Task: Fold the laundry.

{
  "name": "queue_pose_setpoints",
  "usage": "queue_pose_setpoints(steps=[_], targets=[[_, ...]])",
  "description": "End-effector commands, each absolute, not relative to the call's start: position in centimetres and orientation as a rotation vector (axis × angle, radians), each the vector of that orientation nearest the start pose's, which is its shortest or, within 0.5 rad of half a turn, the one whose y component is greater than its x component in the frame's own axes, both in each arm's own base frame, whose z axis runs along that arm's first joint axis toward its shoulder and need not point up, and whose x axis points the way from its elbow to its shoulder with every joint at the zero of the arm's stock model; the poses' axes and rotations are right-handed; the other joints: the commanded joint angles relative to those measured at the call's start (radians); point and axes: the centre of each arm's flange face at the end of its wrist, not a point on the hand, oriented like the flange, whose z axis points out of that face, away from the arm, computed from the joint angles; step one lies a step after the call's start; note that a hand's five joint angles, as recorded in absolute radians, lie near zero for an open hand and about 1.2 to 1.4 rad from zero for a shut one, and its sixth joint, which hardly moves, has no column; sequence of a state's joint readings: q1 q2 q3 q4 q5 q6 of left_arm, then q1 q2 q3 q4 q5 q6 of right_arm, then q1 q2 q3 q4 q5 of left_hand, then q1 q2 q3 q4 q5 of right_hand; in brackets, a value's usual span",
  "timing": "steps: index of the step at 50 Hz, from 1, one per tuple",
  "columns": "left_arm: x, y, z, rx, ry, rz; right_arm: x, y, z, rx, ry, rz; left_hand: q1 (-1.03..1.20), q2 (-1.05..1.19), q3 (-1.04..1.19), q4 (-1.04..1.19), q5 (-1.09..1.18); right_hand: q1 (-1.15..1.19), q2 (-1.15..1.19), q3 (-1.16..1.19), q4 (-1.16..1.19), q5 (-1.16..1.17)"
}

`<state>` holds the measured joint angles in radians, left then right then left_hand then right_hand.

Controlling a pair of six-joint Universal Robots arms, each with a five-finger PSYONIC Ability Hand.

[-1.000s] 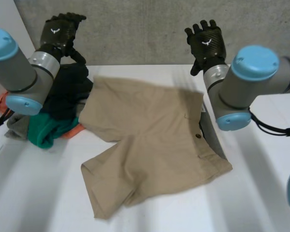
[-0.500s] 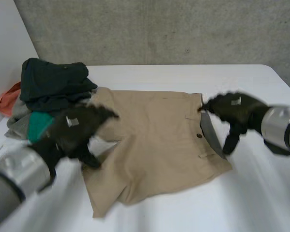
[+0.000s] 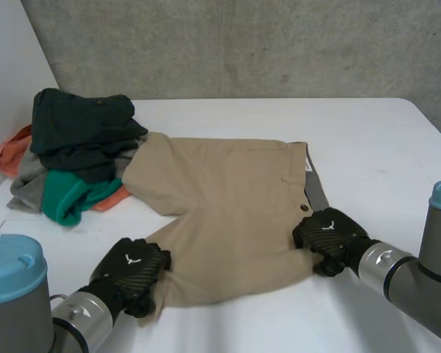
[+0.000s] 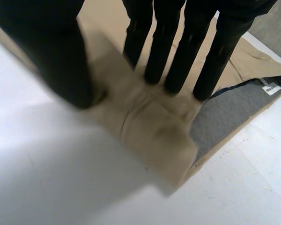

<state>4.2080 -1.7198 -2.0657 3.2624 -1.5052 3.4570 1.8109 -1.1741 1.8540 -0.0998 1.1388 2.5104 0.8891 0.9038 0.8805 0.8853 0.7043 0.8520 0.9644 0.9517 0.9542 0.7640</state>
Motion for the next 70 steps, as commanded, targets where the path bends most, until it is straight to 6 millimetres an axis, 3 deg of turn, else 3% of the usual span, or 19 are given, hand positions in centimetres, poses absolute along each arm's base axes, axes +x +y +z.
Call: queue_pose_setpoints(steps=[1,5,14,19,22,25,33,37,38,43,48,53,59,60,61,63,64,67,70], targets=[[-23.6,-15.0,14.6,1.201,2.603,-1.631,22.9,-23.2,13.4,-1.381,2.155,-1.549,0.507,0.492,0.516,0.511,0.517,0.544,0.432,0.445,0.442,0.458],[-23.6,-13.5,16.2,1.258,2.594,-1.668,22.4,-23.1,16.3,-1.354,2.118,-1.673,0.507,0.492,0.516,0.511,0.517,0.544,0.432,0.445,0.442,0.458],[-22.5,-7.8,19.8,1.514,2.641,-1.627,19.8,-21.1,21.4,-1.331,2.219,-1.599,0.507,0.492,0.516,0.511,0.517,0.544,0.432,0.445,0.442,0.458],[-21.8,-5.7,20.8,1.608,2.595,-1.634,18.4,-18.2,22.7,-1.545,2.308,-1.249,0.507,0.492,0.516,0.511,0.517,0.544,0.432,0.445,0.442,0.458],[-21.9,-5.5,20.8,1.627,2.587,-1.630,18.4,-16.9,23.3,-1.651,2.282,-1.055,0.507,0.492,0.516,0.511,0.517,0.544,0.432,0.445,0.442,0.458],[-22.1,-6.2,20.7,1.636,2.559,-1.634,18.8,-16.8,23.6,-1.669,2.250,-1.000,0.507,0.492,0.516,0.511,0.517,0.544,0.432,0.445,0.442,0.458],[-23.8,-12.8,21.0,1.538,2.446,-1.732,20.8,-21.3,23.2,-1.428,2.276,-1.225,0.507,0.492,0.516,0.511,0.517,0.544,0.432,0.445,0.442,0.458],[-25.0,-18.2,21.9,1.421,2.339,-1.900,22.3,-24.2,23.3,-1.319,2.244,-1.453,0.507,0.492,0.516,0.511,0.517,0.544,0.432,0.445,0.442,0.458],[-25.5,-20.5,22.1,1.373,2.292,-1.971,22.7,-25.6,23.4,-1.259,2.241,-1.553,0.507,0.492,0.516,0.511,0.517,0.544,0.432,0.445,0.442,0.458],[-27.1,-26.9,22.4,1.258,2.160,-2.152,24.3,-29.2,22.9,-1.131,2.178,-1.807,0.507,0.492,0.516,0.511,0.517,0.544,0.432,0.445,0.442,0.458],[-28.7,-32.1,20.9,1.193,2.107,-2.219,26.0,-32.9,21.1,-1.102,2.119,-1.997,0.507,0.492,0.516,0.511,0.517,0.544,0.432,0.445,0.442,0.458],[-29.5,-37.8,18.0,1.099,2.077,-2.208,27.8,-37.0,17.5,-1.151,2.116,-2.122,0.507,0.492,0.516,0.511,0.517,0.544,0.432,0.445,0.442,0.458],[-30.3,-40.6,16.4,1.045,2.069,-2.232,29.1,-39.6,14.6,-1.229,2.124,-2.209,0.507,0.492,0.516,0.511,0.517,0.451,0.339,0.352,0.349,0.365],[-30.6,-40.9,16.4,1.037,2.068,-2.266,29.5,-40.1,14.2,-1.239,2.114,-2.245,0.507,0.492,0.516,0.511,0.517,-0.285,-0.398,-0.385,-0.387,-0.372],[-30.8,-41.0,16.5,1.034,2.069,-2.291,29.6,-40.4,14.1,-1.239,2.112,-2.265,0.234,0.220,0.243,0.238,0.245,-0.677,-0.790,-0.777,-0.780,-0.764],[-31.3,-40.8,17.0,1.031,2.077,-2.346,29.8,-40.8,14.5,-1.227,2.105,-2.321,-0.522,-0.537,-0.513,-0.518,-0.512,-0.677,-0.790,-0.777,-0.780,-0.764],[-31.9,-40.4,17.8,1.024,2.075,-2.398,29.6,-41.0,15.2,-1.185,2.113,-2.367,-0.715,-0.729,-0.706,-0.711,-0.704,-0.677,-0.790,-0.777,-0.780,-0.764],[-32.2,-39.5,19.2,1.004,2.081,-2.452,29.0,-41.1,17.4,-1.089,2.120,-2.424,-0.715,-0.729,-0.706,-0.711,-0.704,-0.677,-0.790,-0.777,-0.780,-0.764],[-31.8,-37.9,21.6,0.983,2.058,-2.490,27.9,-40.1,21.0,-0.921,2.096,-2.427,-0.715,-0.729,-0.706,-0.711,-0.704,-0.677,-0.790,-0.777,-0.780,-0.764]])
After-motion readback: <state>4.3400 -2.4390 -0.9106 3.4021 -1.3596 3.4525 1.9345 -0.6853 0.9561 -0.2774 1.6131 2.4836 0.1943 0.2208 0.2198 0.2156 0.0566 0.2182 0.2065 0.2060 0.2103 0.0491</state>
